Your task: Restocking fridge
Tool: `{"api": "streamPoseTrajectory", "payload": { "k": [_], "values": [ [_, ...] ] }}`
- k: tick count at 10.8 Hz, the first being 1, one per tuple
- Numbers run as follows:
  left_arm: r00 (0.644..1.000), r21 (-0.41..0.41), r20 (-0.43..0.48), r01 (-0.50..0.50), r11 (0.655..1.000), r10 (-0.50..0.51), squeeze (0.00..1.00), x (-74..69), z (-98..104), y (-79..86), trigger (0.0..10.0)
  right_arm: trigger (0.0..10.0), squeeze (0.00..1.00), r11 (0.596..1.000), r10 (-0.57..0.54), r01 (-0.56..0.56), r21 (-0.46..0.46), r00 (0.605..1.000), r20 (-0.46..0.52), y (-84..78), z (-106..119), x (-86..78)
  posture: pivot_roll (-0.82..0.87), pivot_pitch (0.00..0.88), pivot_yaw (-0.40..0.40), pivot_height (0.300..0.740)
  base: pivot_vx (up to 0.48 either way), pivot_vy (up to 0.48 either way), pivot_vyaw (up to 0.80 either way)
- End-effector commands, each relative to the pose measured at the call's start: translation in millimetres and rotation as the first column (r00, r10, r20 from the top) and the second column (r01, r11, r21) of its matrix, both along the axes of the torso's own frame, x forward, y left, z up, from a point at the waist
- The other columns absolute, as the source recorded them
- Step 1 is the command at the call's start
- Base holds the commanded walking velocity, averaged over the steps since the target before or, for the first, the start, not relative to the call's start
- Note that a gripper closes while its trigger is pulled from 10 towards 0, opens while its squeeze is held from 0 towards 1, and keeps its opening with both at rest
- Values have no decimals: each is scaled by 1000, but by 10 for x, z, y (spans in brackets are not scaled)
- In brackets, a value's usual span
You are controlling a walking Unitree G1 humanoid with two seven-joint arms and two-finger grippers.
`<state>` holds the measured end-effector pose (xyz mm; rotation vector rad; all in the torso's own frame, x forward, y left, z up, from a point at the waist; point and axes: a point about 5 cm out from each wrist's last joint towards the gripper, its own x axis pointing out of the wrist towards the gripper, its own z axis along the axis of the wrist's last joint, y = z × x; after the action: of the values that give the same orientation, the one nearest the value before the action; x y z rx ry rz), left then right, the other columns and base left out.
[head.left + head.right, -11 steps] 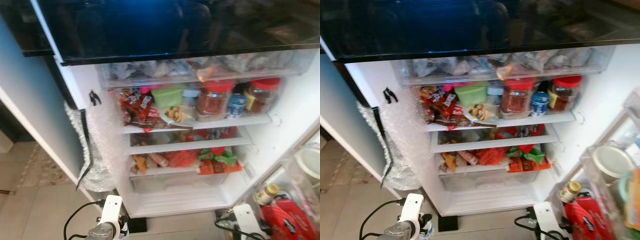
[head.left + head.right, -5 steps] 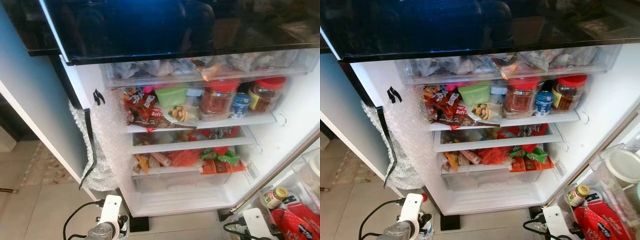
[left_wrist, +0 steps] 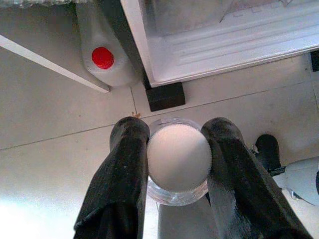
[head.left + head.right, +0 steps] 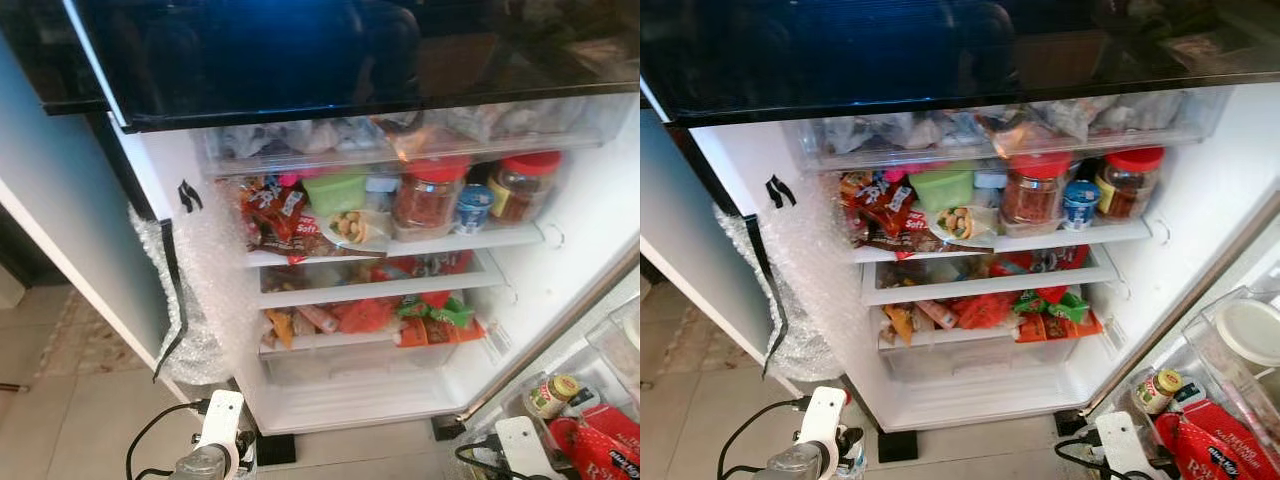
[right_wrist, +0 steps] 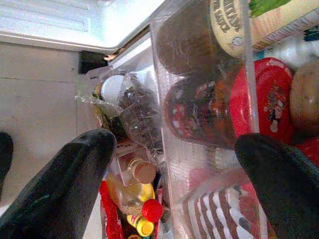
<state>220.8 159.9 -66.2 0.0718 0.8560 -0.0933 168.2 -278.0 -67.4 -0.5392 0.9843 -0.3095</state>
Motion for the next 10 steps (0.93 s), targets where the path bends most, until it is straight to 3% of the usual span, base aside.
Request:
{"api": "streamPoseTrajectory", "payload": {
  "k": [1,5,8,9,10],
  "values": [
    [1000,7,-14,4,1000,-4,0,-33,-20,14,10000,10000,0,1000,-17,18,-20,1000,20,-61,37,20,-182,15,16,740,0,0,0],
    [1000,6,-11,4,1000,-4,0,-25,-15,9,10000,10000,0,1000,-22,23,-4,1000,22,-52,31,20,-183,16,16,740,0,0,0],
    [1000,2,-14,4,1000,-4,0,-30,-19,4,10000,10000,0,980,10,-12,200,1000,11,195,-77,1,-181,22,15,740,0,0,0],
    [1000,2,-15,2,1000,-2,0,-32,-20,8,10000,10000,0,959,-33,6,282,995,93,274,-56,76,-181,22,15,740,0,0,0],
    [1000,3,-17,1,1000,-1,0,-35,-22,14,10000,10000,0,955,-11,-11,296,997,74,298,-67,76,-185,27,15,740,0,0,0]
  ]
}}
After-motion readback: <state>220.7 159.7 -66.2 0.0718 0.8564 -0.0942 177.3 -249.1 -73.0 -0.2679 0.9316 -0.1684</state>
